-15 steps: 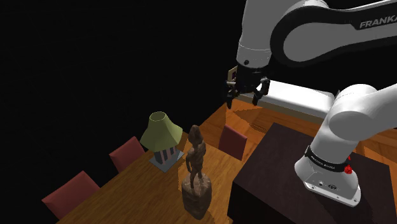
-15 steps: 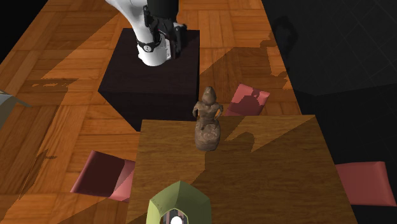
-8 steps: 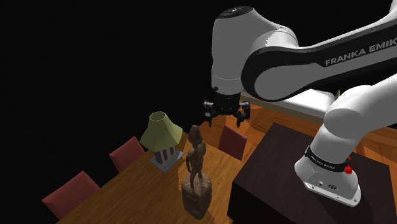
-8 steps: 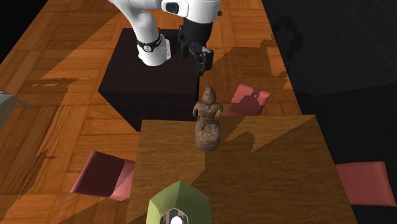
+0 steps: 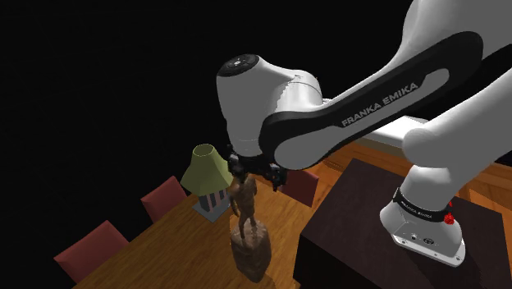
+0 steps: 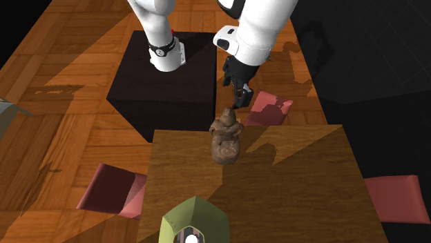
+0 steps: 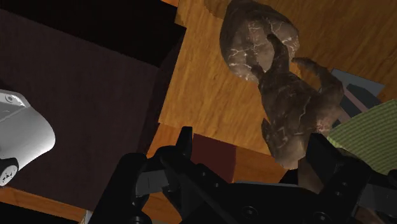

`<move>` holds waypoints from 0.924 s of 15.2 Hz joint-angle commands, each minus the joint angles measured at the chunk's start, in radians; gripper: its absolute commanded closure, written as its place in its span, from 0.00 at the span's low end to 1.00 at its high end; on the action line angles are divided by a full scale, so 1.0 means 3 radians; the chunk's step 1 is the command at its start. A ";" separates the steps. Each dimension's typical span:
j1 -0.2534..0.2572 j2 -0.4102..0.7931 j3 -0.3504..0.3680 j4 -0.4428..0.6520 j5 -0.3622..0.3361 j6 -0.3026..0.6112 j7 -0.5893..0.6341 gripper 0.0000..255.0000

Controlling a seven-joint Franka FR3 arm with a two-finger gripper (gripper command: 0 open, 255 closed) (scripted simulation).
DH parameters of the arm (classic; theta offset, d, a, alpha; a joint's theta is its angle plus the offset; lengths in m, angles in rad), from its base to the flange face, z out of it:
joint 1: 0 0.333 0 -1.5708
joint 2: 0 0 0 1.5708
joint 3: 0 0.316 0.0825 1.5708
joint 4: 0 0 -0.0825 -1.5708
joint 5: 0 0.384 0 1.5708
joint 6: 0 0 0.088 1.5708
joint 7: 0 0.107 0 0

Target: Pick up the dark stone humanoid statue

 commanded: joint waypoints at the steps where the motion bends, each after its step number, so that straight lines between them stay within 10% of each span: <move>1: -0.0819 0.0111 0.0836 0.0252 -0.0086 0.0041 0.0368 0.00; 3: -0.1436 -0.0115 0.1399 0.0501 0.0121 -0.0005 0.0449 0.00; 12: -0.1697 -0.0368 0.1709 0.0414 0.0423 0.0239 0.0290 0.00; 13: -0.1702 -0.0374 0.1716 0.0426 0.0426 0.0232 0.0293 1.00; 14: -0.1700 -0.0373 0.1715 0.0424 0.0427 0.0233 0.0294 1.00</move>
